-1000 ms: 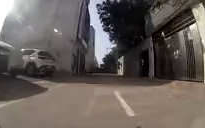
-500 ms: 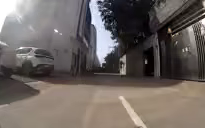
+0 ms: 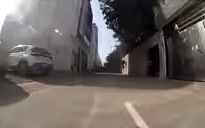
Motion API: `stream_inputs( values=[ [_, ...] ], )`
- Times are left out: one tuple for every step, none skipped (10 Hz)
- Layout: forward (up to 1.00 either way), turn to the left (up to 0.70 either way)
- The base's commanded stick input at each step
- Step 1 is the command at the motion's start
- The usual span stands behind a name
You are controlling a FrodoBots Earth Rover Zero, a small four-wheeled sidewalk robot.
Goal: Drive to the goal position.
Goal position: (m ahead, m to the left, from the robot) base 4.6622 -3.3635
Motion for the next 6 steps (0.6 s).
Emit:
stream_inputs(
  values=[
    [1.0, 0.0],
    [1.0, 0.0],
    [1.0, 0.0],
    [1.0, 0.0],
    [1.0, 0.0],
    [1.0, 0.0]
  ],
)
